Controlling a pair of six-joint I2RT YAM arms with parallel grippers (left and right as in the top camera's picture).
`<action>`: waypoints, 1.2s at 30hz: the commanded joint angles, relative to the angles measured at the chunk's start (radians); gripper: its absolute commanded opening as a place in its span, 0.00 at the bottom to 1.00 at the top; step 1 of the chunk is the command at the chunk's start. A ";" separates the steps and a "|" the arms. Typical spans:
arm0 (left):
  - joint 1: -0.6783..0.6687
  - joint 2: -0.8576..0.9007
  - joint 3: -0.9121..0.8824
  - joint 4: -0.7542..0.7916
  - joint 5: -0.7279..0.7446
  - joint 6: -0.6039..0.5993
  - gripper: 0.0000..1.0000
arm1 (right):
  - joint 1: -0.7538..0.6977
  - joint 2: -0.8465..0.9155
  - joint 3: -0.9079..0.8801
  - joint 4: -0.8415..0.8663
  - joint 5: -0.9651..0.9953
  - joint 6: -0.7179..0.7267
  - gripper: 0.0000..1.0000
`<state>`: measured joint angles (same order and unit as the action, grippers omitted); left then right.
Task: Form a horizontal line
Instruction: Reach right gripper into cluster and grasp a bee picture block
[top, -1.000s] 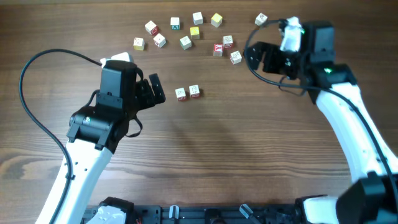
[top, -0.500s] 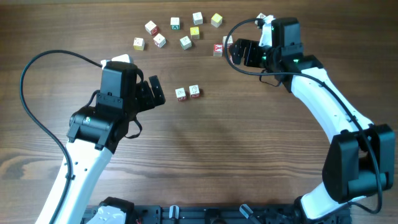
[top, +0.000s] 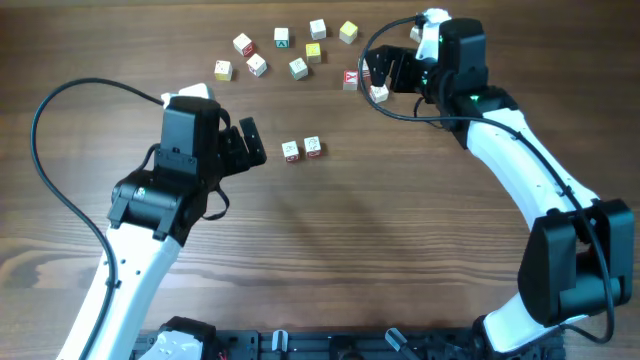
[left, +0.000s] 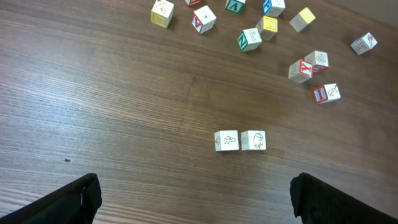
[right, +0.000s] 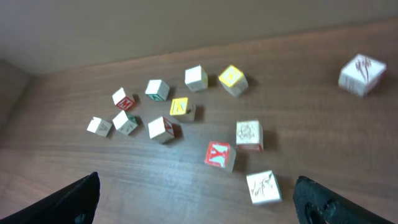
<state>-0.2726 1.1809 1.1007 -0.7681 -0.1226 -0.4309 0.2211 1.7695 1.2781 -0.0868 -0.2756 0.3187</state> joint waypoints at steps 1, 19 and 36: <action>0.007 0.042 0.014 0.005 -0.002 0.004 1.00 | 0.006 0.064 0.016 0.018 0.016 -0.112 1.00; 0.007 0.249 0.014 0.028 -0.002 0.004 1.00 | 0.025 0.310 0.018 0.135 0.156 -0.331 1.00; 0.007 0.256 0.014 0.028 -0.002 0.004 1.00 | 0.122 0.445 0.018 0.279 0.332 -0.384 0.78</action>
<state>-0.2726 1.4300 1.1007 -0.7433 -0.1226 -0.4309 0.3477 2.1925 1.2800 0.1947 0.0029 -0.0639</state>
